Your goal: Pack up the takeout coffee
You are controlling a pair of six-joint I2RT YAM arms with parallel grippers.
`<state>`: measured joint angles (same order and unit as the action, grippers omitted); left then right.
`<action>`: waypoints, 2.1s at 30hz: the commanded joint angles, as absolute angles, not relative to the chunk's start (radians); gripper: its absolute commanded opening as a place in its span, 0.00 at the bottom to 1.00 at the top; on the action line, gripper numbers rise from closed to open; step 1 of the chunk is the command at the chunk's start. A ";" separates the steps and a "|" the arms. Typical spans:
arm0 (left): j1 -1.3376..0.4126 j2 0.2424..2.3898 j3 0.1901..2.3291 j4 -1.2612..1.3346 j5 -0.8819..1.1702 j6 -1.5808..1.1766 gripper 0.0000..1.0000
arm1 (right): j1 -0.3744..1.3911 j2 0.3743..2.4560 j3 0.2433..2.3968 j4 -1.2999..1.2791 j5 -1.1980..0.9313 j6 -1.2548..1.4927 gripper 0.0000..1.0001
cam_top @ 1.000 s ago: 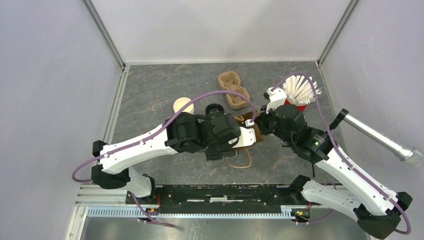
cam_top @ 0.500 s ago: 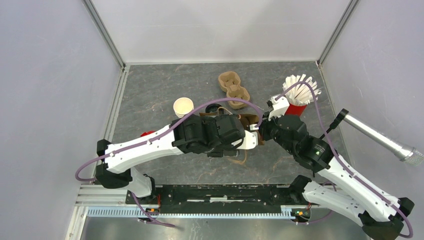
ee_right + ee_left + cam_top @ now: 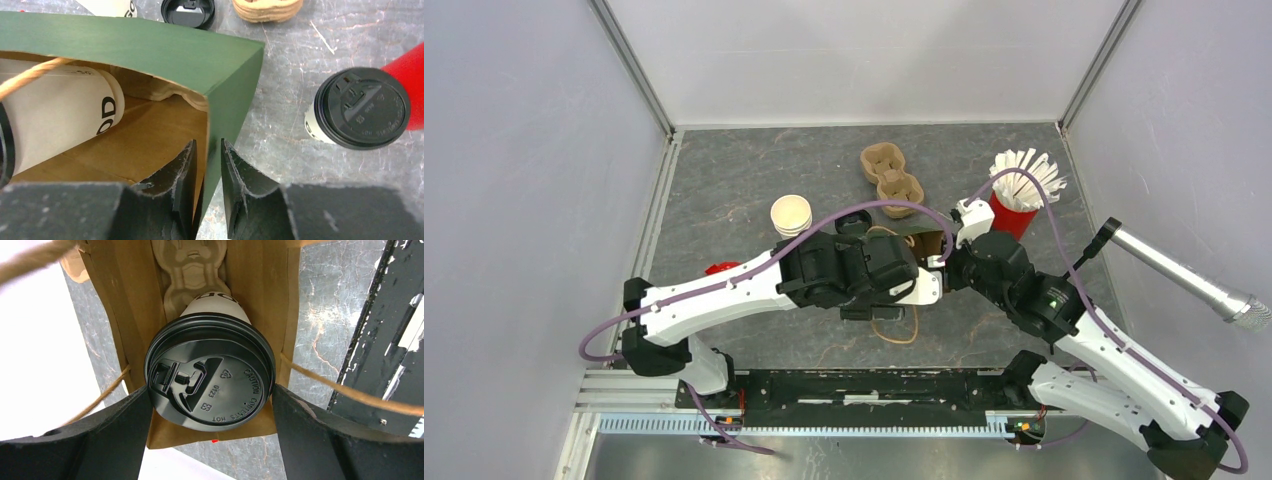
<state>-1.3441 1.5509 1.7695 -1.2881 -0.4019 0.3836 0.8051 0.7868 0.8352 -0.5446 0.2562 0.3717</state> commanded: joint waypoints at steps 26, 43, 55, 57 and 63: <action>-1.353 1.588 1.754 -1.240 -0.531 0.463 0.47 | 0.810 0.747 0.882 -0.588 0.176 0.371 0.00; -1.352 1.604 1.667 -1.234 -0.471 0.426 0.45 | 0.810 0.721 0.827 -0.536 0.147 0.368 0.02; -1.353 1.588 1.614 -1.185 -0.462 0.396 0.44 | 0.810 0.696 0.834 -0.596 0.213 0.476 0.25; -1.352 1.585 1.605 -1.182 -0.466 0.390 0.44 | 0.810 0.694 0.835 -0.596 0.215 0.477 0.21; -1.347 1.588 1.590 -1.162 -0.529 0.400 0.44 | 0.810 0.695 0.806 -0.552 0.179 0.459 0.00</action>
<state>-1.3487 1.6119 1.5833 -1.1973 -0.4728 0.4175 0.8051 0.7002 0.8242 -0.5983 0.1917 0.4641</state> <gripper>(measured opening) 0.894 0.014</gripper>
